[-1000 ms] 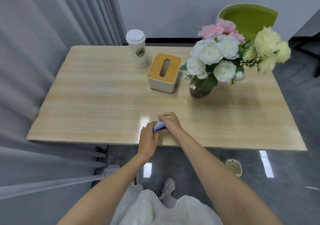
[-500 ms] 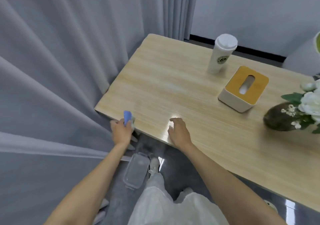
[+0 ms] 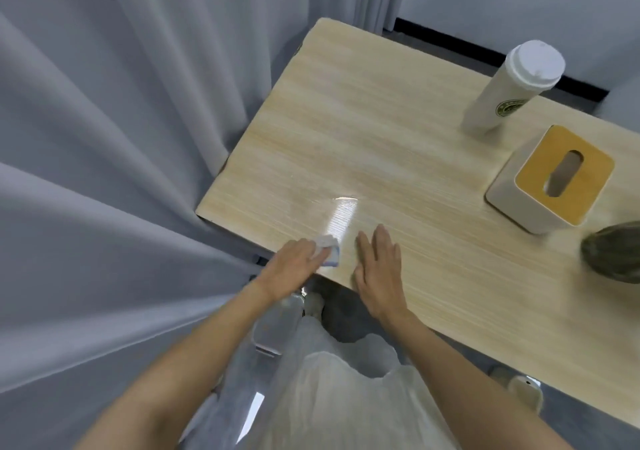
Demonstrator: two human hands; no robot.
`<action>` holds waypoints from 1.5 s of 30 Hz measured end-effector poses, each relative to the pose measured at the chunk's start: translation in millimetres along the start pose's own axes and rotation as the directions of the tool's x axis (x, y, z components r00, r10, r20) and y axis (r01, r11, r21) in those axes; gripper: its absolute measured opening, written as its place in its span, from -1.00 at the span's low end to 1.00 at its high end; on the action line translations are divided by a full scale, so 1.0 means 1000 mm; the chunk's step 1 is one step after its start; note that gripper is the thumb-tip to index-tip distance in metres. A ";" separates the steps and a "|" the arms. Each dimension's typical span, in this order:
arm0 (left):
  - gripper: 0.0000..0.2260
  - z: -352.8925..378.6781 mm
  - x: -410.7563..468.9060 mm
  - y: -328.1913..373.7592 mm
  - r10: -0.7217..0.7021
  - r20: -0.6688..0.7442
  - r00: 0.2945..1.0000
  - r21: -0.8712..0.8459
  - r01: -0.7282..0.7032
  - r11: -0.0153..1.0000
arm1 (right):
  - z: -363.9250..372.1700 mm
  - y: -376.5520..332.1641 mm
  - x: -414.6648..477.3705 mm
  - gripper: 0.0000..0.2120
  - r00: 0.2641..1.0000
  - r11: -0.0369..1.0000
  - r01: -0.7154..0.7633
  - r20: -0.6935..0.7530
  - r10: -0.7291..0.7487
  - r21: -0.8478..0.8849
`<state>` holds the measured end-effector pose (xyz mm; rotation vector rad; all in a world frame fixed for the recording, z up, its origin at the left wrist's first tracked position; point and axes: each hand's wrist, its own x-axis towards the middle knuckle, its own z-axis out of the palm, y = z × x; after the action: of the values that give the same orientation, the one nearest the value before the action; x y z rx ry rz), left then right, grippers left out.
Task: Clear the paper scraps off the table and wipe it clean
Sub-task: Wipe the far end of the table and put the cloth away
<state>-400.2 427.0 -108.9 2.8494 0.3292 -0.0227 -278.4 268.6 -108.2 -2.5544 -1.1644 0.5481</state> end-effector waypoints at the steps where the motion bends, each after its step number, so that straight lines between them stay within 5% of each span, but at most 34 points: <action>1: -0.69 -0.011 0.000 -0.028 -0.124 -0.068 0.990 0.024 0.126 0.992 | 0.002 -0.008 0.006 -0.44 1.000 1.000 0.009 -0.003 -0.009 0.009; 2: -0.62 -0.024 -0.002 -0.055 -0.331 -0.107 0.937 -0.015 0.332 0.943 | 0.004 -0.016 0.012 -0.44 1.000 1.000 0.014 -0.004 -0.014 0.018; 4: -0.63 -0.042 -0.002 -0.089 -0.718 -0.223 0.659 -0.254 0.672 0.695 | 0.008 -0.030 0.025 -0.45 1.000 0.999 0.013 0.006 -0.014 0.029; 5: -0.65 -0.044 -0.002 -0.090 -0.812 -0.220 0.541 -0.375 0.721 0.583 | 0.011 -0.035 0.031 -0.45 1.000 1.000 0.004 0.017 -0.005 0.027; 6: -0.67 -0.043 0.000 -0.082 -0.839 -0.199 0.506 -0.426 0.727 0.539 | 0.014 -0.040 0.036 -0.45 1.000 1.000 -0.014 0.025 0.014 0.019; 8: -0.62 -0.023 0.003 -0.047 -0.728 -0.161 0.667 -0.357 0.648 0.673 | 0.021 -0.046 0.042 -0.45 0.995 0.996 -0.094 0.025 0.093 0.010; 10: -0.49 -0.008 -0.004 -0.017 -0.373 -0.010 0.928 -0.321 0.350 0.880 | 0.025 -0.046 0.044 -0.45 0.985 0.985 -0.170 0.002 0.170 0.001; 11: -0.44 -0.012 -0.008 -0.015 -0.135 0.076 0.988 -0.246 0.150 0.958 | 0.026 -0.043 0.043 -0.44 0.984 0.983 -0.181 -0.008 0.180 -0.021; 13: -0.49 -0.022 -0.003 -0.055 -0.043 0.123 0.992 -0.184 0.065 0.981 | 0.026 -0.035 0.041 -0.42 0.985 0.982 -0.173 -0.001 0.173 -0.079; 15: -0.58 -0.034 0.004 -0.103 -0.337 -0.057 0.940 -0.162 0.324 0.932 | 0.026 -0.028 0.041 -0.41 0.985 0.980 -0.170 0.013 0.172 -0.101; 18: -0.67 -0.043 0.008 -0.130 -0.801 -0.250 0.544 -0.346 0.723 0.598 | 0.028 -0.030 0.044 -0.40 0.983 0.974 -0.182 0.002 0.184 -0.134; 19: -0.64 -0.033 0.011 -0.123 -0.810 -0.212 0.547 -0.369 0.723 0.585 | 0.029 -0.032 0.044 -0.39 0.981 0.972 -0.190 0.000 0.192 -0.139; 21: -0.60 -0.018 0.019 -0.082 -0.693 -0.035 0.720 -0.417 0.620 0.665 | 0.030 -0.034 0.044 -0.36 0.978 0.967 -0.208 -0.002 0.210 -0.147; 23: -0.73 -0.016 0.017 -0.055 -0.313 0.068 0.947 -0.374 0.316 0.872 | 0.029 -0.033 0.044 -0.36 0.977 0.967 -0.213 -0.004 0.214 -0.142; 24: -0.69 -0.015 0.018 -0.065 -0.144 0.060 0.988 -0.272 0.154 0.950 | 0.027 -0.031 0.043 -0.35 0.979 0.969 -0.204 0.001 0.206 -0.137; 25: -0.67 -0.016 0.021 -0.085 -0.066 0.064 0.996 -0.199 0.078 0.977 | 0.026 -0.029 0.042 -0.35 0.981 0.973 -0.191 0.005 0.193 -0.132; 27: -0.64 -0.033 0.027 -0.124 -0.273 0.055 0.960 -0.216 0.278 0.936 | 0.023 -0.024 0.041 -0.37 0.986 0.980 -0.166 0.006 0.168 -0.107; 28: -0.60 -0.036 0.031 -0.142 -0.452 0.008 0.892 -0.221 0.443 0.869 | 0.022 -0.022 0.040 -0.40 0.987 0.983 -0.160 0.006 0.161 -0.087; 30: -0.69 -0.040 0.043 -0.153 -0.760 -0.086 0.644 -0.316 0.706 0.633 | 0.019 -0.019 0.041 -0.44 0.988 0.987 -0.155 -0.014 0.154 -0.043; 31: -0.70 -0.038 0.053 -0.144 -0.774 -0.148 0.616 -0.281 0.724 0.630 | 0.017 -0.018 0.041 -0.45 0.988 0.988 -0.151 -0.031 0.151 -0.020; 35: -0.56 -0.026 0.080 -0.076 -0.626 -0.068 0.777 -0.357 0.567 0.743 | 0.013 -0.013 0.042 -0.46 0.974 0.977 -0.210 -0.102 0.205 -0.046; 38: -0.49 -0.007 0.070 -0.058 -0.093 0.026 0.995 -0.088 0.095 0.992 | 0.011 -0.008 0.042 -0.43 0.945 0.947 -0.318 -0.089 0.314 -0.033; 40: -0.82 -0.019 0.061 -0.087 0.121 0.216 0.969 -0.073 -0.108 0.992 | 0.009 -0.003 0.042 -0.44 0.936 0.938 -0.347 -0.068 0.345 -0.026; 41: -0.81 -0.028 0.060 -0.106 0.170 0.161 0.972 -0.052 -0.163 0.985 | 0.008 -0.001 0.042 -0.44 0.936 0.937 -0.350 -0.052 0.348 -0.019; 42: -0.72 -0.041 0.060 -0.121 0.139 0.073 0.988 -0.036 -0.137 0.990 | 0.007 0.001 0.041 -0.43 0.938 0.939 -0.345 -0.040 0.344 -0.011; 43: -0.69 -0.049 0.063 -0.132 -0.049 0.006 0.999 -0.012 0.050 0.999 | 0.006 0.002 0.041 -0.42 0.941 0.942 -0.336 -0.035 0.336 -0.004; 45: -0.69 -0.045 0.072 -0.138 -0.443 -0.178 0.878 -0.090 0.434 0.896 | 0.005 0.005 0.040 -0.40 0.946 0.947 -0.321 -0.039 0.321 -0.004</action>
<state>-362.0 584.0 -105.8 2.6697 0.9997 0.1733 -253.3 296.2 -124.0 -2.7681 -0.7400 0.5617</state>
